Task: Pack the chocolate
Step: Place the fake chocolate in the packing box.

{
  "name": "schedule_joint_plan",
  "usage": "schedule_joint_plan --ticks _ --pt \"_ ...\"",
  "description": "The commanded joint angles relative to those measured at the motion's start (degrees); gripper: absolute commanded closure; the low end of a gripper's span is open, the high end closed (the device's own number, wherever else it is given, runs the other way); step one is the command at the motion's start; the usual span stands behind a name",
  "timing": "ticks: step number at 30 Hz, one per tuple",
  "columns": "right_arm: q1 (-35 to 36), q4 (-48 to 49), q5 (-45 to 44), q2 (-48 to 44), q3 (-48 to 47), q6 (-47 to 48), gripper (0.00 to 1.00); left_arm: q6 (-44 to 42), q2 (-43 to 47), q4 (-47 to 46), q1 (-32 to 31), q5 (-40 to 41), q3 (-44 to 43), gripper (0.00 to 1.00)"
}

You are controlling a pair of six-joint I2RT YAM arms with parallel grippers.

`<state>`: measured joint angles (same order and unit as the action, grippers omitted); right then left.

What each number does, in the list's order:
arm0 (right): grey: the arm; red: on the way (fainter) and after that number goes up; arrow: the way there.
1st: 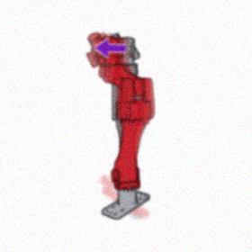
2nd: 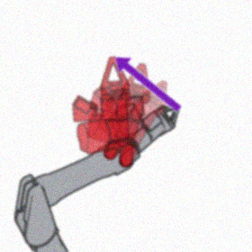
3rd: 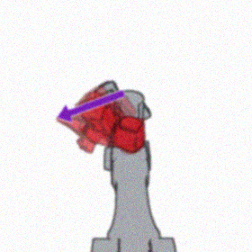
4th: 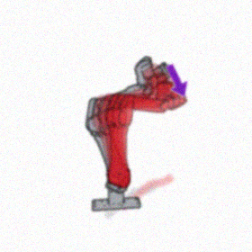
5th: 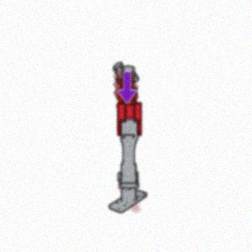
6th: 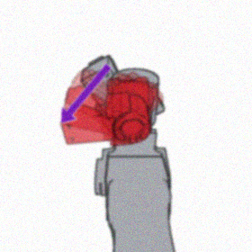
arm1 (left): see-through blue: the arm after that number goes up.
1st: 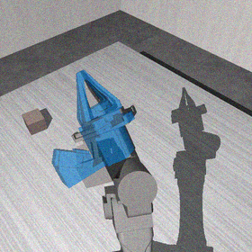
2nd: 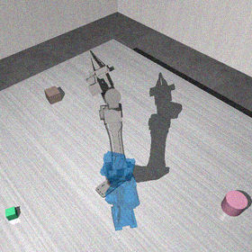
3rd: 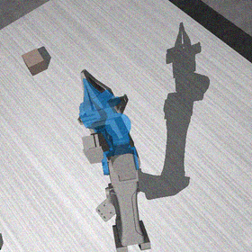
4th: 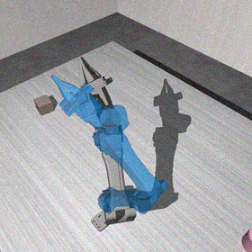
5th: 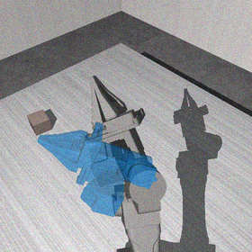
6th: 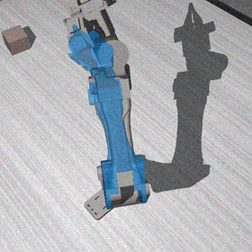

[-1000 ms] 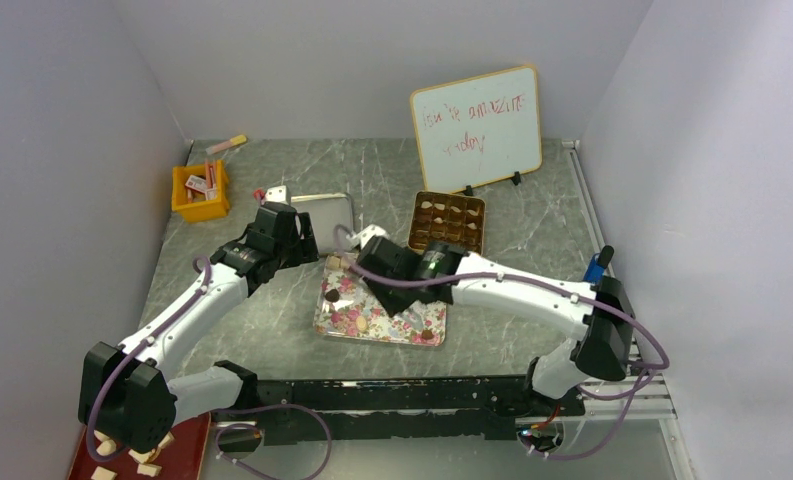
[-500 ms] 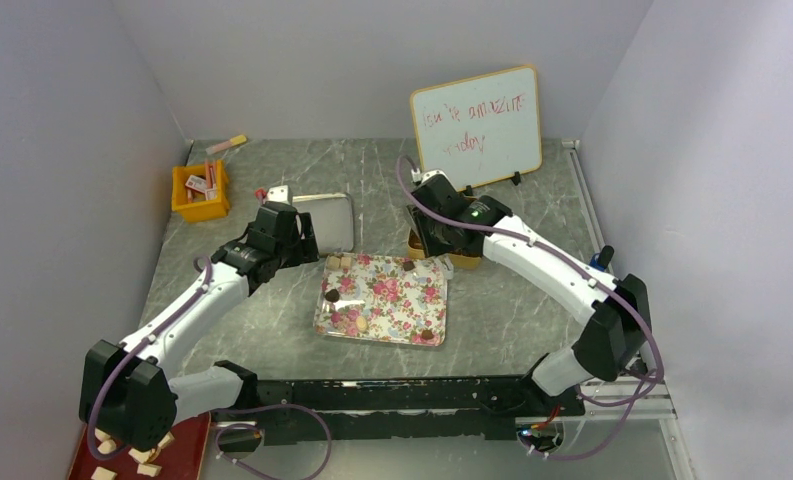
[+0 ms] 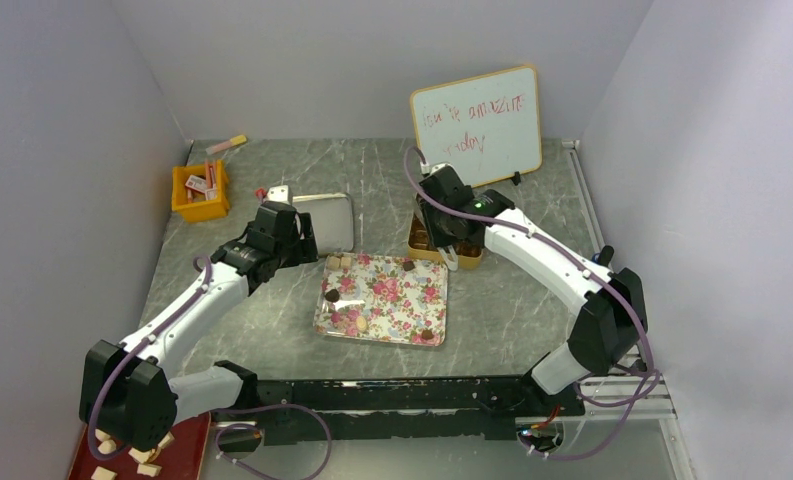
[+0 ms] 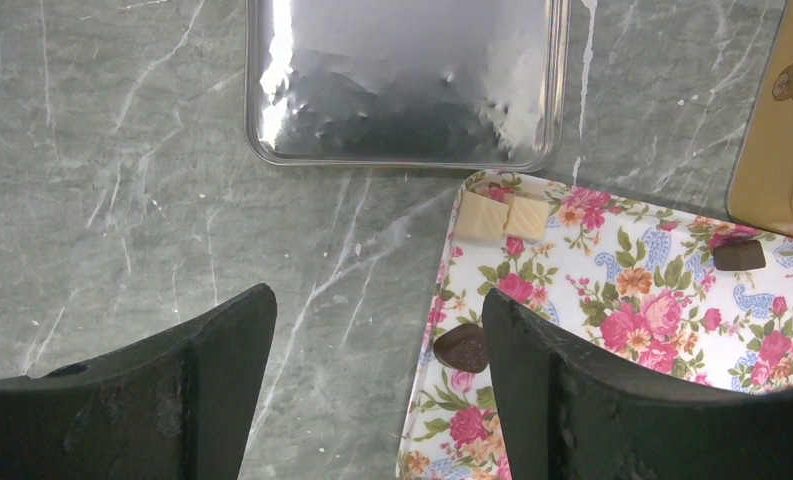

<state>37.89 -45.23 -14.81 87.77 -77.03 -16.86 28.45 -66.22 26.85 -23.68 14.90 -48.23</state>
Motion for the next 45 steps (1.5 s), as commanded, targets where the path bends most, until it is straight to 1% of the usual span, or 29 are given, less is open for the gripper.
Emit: schedule_joint_plan --ticks 1,5,8,10,11,12,18,20,23,25,28,29,35,39,45 --pt "-1.2 3.3 -0.1 -0.2 0.1 1.1 1.00 -0.9 0.0 -1.5 0.3 0.5 -2.5 0.20" --pt "-1.9 3.7 0.3 0.1 0.6 1.2 1.00 -1.1 0.0 -1.3 0.4 0.7 -2.5 0.19" --pt "-2.3 3.8 0.7 0.5 0.7 1.2 0.94 -1.0 0.0 -1.2 0.4 0.8 -2.5 0.19" --pt "-2.3 3.9 1.0 0.6 0.8 1.1 0.88 -1.1 0.1 -1.1 0.5 0.9 -2.5 0.18" --pt "-2.3 4.1 1.1 0.6 0.9 1.3 0.79 -1.0 0.1 -1.0 0.5 1.0 -2.5 0.18" --pt "-2.4 4.3 1.3 0.6 1.0 1.3 0.74 -1.0 0.1 -1.0 0.5 1.0 -2.4 0.18" --pt "-2.9 4.6 2.1 0.6 1.0 1.7 0.72 -0.6 0.3 -1.0 0.5 0.8 -2.0 0.18" --pt "-3.0 4.6 2.1 0.5 1.0 1.8 0.68 -0.4 0.2 -1.0 0.6 0.8 -2.0 0.18" --pt "-3.1 4.6 2.0 0.5 0.9 2.0 0.68 -0.3 0.3 -1.1 0.6 0.8 -1.9 0.18" --pt "-3.2 4.6 1.9 0.5 0.9 2.1 0.63 -0.3 0.2 -1.1 0.5 0.7 -2.0 0.17" --pt "-3.3 4.6 2.0 0.5 0.8 2.1 0.62 -0.2 0.1 -1.0 0.6 0.6 -2.0 0.18" --pt "-3.4 4.7 2.1 0.5 0.8 2.1 0.59 -0.3 0.1 -1.0 0.6 0.6 -2.0 0.17" --pt "-3.7 4.9 2.3 0.5 0.7 2.3 0.57 -0.3 0.0 -1.0 0.6 0.6 -2.2 0.17" --pt "-3.8 5.0 2.5 0.6 0.6 2.3 0.57 -0.5 0.0 -1.0 0.6 0.7 -2.3 0.17" --pt "-3.8 5.3 2.1 -0.5 0.1 2.3 0.65 -0.4 -0.1 -1.2 0.6 0.7 -2.2 0.17"
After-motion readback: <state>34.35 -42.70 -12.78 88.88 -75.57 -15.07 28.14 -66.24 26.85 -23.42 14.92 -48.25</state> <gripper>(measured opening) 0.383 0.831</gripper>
